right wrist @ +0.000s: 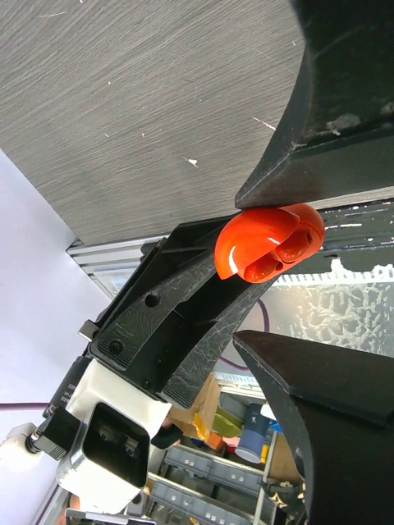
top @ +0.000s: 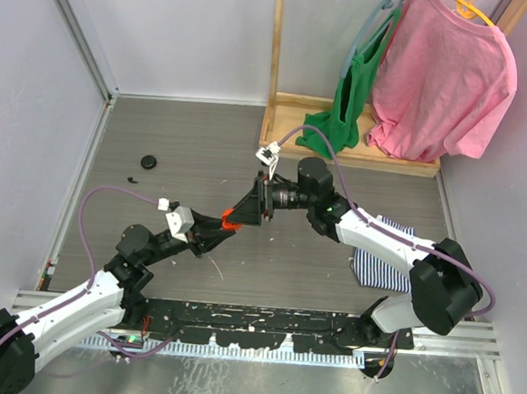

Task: Insert the wireless bluetooth earbuds into the charging case
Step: Close the charging case.

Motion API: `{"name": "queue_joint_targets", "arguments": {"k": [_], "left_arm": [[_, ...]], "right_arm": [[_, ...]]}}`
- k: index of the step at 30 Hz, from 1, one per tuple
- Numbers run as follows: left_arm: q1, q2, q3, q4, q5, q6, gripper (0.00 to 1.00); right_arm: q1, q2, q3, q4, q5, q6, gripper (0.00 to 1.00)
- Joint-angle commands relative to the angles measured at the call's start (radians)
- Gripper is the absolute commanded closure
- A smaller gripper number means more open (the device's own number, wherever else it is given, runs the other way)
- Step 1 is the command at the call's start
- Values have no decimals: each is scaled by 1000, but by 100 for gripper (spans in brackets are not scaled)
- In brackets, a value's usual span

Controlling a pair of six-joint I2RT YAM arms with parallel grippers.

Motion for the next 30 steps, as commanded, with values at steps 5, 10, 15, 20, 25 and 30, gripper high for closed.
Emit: {"name": "queue_joint_targets", "arguments": {"k": [5,10,15,20,25,30], "left_arm": [[2,-4,41,30,-13,11,92],[2,-4,41,28,-11,10,92],[2,-5,42,24,-12,11,92],[2,-3,44,24,-13,9,92],[2,-3,44,26,-10,9,92],[2,0,46,31,16,11,92]], "right_arm": [[-10,-62,17,98,-11,0,35],[-20,-79,-2,117,1,-3,36],[-26,-97,-17,140,-1,-5,36],[-32,-120,-30,144,-4,-23,36],[-33,-132,-35,138,-2,-37,36],[-32,-140,-10,6,95,-139,34]]}}
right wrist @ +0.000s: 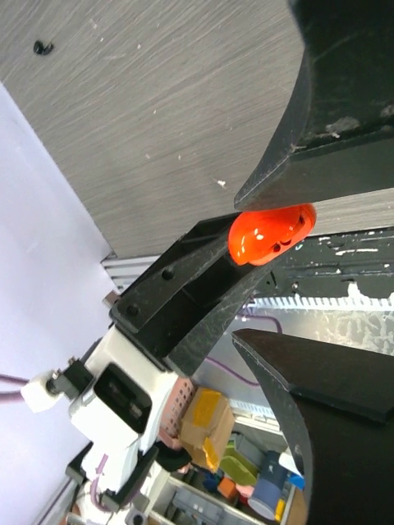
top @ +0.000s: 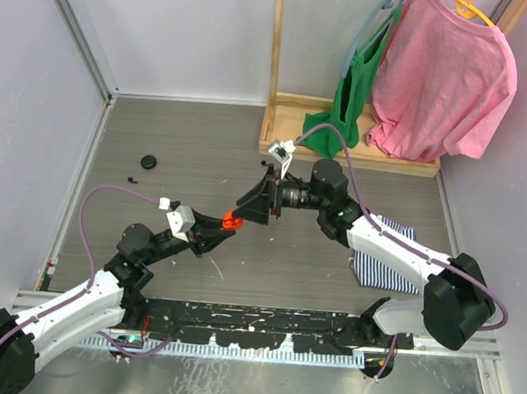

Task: Insert the wireless bluetooth earbuds into the charging case
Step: Close the charging case.

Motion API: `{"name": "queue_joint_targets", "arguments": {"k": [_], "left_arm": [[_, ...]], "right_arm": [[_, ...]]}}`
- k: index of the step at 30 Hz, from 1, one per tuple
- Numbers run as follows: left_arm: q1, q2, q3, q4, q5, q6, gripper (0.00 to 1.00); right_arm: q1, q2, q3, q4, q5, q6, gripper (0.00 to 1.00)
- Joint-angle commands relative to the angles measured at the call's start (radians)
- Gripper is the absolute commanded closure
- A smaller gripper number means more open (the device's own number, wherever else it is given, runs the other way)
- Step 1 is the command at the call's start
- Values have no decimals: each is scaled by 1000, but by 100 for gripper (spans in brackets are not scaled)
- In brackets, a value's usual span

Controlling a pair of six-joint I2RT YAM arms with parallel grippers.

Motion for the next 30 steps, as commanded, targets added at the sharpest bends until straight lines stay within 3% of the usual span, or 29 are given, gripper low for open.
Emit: {"name": "queue_joint_targets", "arguments": {"k": [1,15,30], "left_arm": [[2,-2,38,52,23,11,92],[2,4,36,66,48,11,91],[2,15,41,51,20,10,91]], "right_arm": [[-3,-34,41,-82,75,-100,34],[6,65,61,-7,-90,-39,34],[8,25,31,48,-171,-44,38]]}}
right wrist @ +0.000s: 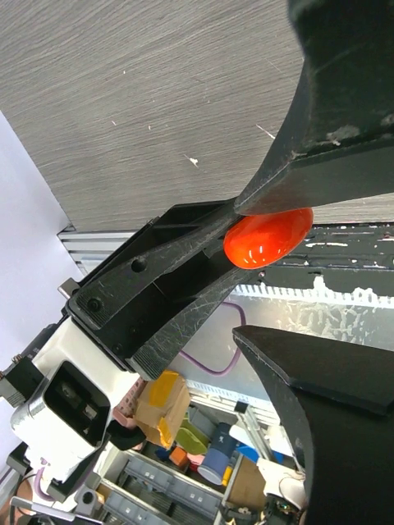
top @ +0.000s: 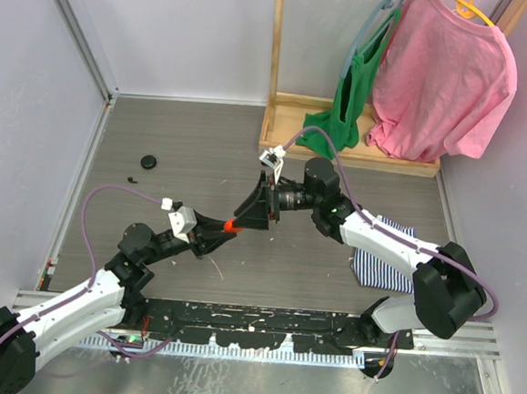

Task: Insert the wireless bluetooth earbuds into the charging case
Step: Close the charging case, then place the charging case at the center of the board.

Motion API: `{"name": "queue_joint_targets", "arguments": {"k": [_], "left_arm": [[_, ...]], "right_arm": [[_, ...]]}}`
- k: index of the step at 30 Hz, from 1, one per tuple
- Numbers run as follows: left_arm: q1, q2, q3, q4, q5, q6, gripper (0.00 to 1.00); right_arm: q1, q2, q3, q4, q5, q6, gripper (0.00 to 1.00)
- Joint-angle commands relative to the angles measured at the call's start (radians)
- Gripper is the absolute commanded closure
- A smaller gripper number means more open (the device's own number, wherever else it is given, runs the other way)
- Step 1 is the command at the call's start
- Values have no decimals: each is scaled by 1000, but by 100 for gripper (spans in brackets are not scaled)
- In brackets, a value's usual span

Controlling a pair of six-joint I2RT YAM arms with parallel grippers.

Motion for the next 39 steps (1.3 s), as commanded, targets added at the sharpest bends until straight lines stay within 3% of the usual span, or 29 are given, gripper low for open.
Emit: {"name": "queue_joint_targets", "arguments": {"k": [1,5,10,14,25,33,39], "left_arm": [[2,-1,41,50,-13,8,91],[2,-2,42,50,-12,9,91],[2,3,45,49,2,8,91],[2,13,51,49,25,8,90],[2,43,68,53,97,0,90],[2,59,75,53,124,-1,89],[2,62,76,54,127,0,89]], "right_arm": [[5,-52,19,60,-36,-8,38],[6,-80,22,-32,-1,-100,38],[5,-161,21,-226,143,-345,36],[7,-220,-4,-289,207,-522,36],[66,-214,-26,-387,156,-893,38],[110,-158,0,-419,202,-972,39],[114,-144,7,-422,184,-976,46]]}}
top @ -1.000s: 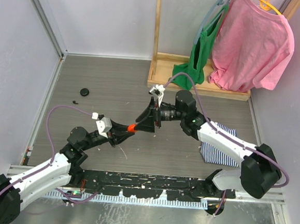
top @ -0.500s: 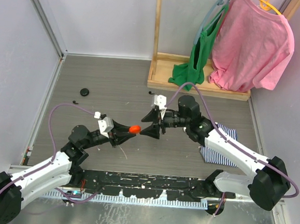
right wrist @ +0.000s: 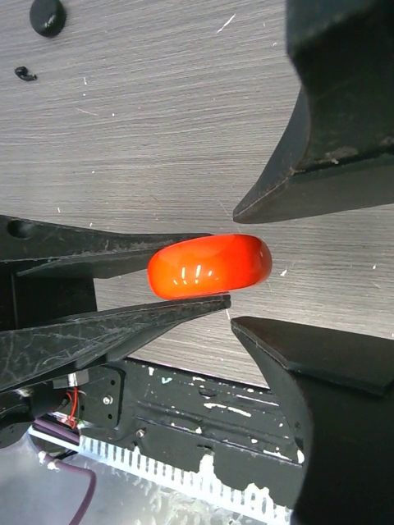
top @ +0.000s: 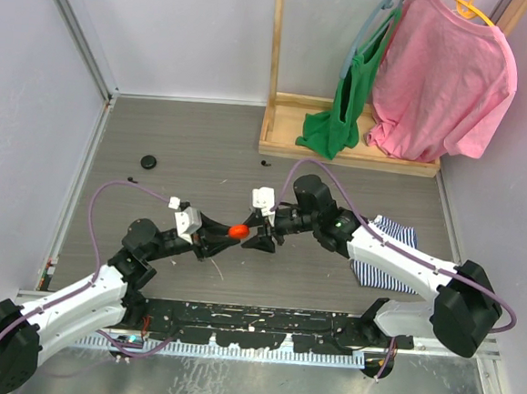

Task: Insert the wireless bluetooth earbuds into the charging case
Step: Place the charging case at the center of the board.

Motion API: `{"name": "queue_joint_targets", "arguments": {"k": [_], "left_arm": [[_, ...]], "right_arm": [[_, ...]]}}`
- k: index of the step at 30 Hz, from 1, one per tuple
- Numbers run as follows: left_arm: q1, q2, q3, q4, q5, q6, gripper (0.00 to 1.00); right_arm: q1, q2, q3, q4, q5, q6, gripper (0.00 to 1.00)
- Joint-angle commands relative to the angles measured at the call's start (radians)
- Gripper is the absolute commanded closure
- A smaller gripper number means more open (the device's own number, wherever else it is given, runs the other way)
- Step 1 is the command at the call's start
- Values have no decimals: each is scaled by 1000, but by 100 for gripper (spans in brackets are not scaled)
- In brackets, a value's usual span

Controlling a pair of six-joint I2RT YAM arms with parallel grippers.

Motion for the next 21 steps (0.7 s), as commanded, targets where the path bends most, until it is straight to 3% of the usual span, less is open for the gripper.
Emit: {"name": "queue_joint_targets", "arguments": {"k": [1,7,21], "left_arm": [[2,0,51,54,20,4,89],[2,11,57,46,27,3,88],[2,32,70,36,59,3,88]], "right_arm": [[5,-8,39,19,-10,-34,47],[5,-11,42,11,-17,-34,53],[6,-31,63,-43,2,-57,53]]}}
